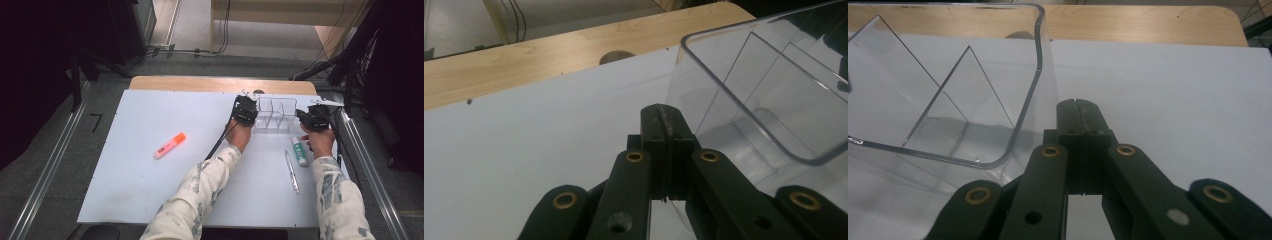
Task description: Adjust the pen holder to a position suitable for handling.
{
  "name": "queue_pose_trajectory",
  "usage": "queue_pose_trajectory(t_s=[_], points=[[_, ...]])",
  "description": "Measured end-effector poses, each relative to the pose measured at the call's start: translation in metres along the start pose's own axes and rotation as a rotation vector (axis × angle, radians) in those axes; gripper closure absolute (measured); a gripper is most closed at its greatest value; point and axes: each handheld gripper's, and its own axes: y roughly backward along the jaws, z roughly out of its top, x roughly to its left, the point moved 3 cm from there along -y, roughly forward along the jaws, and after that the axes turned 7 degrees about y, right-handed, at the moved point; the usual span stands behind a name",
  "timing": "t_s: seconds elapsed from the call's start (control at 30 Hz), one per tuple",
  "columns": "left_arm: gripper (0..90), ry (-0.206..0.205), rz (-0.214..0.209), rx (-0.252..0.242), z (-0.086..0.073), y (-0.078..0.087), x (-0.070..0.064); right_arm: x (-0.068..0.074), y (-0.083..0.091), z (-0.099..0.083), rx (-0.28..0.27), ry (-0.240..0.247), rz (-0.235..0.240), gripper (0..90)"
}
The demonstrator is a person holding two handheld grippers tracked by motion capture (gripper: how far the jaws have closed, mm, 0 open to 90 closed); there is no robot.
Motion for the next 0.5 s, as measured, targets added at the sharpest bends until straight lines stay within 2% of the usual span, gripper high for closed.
queue_pose_trajectory(t_s=[0.2,0.37,0.5], points=[[90.0,0.010,-0.026,0.029,-0.002,-0.002,0.003,0.001,-0.001,-0.001,0.011,0.009,0.011,88.0],[90.0,0.013,-0.039,0.039,-0.003,0.004,0.006,0.003,0.000,-0.002,0.015,0.013,0.033,88.1],[90.0,0.024,-0.030,0.041,-0.007,0.015,0.017,0.014,0.000,-0.001,0.027,0.040,0.069,88.2]])
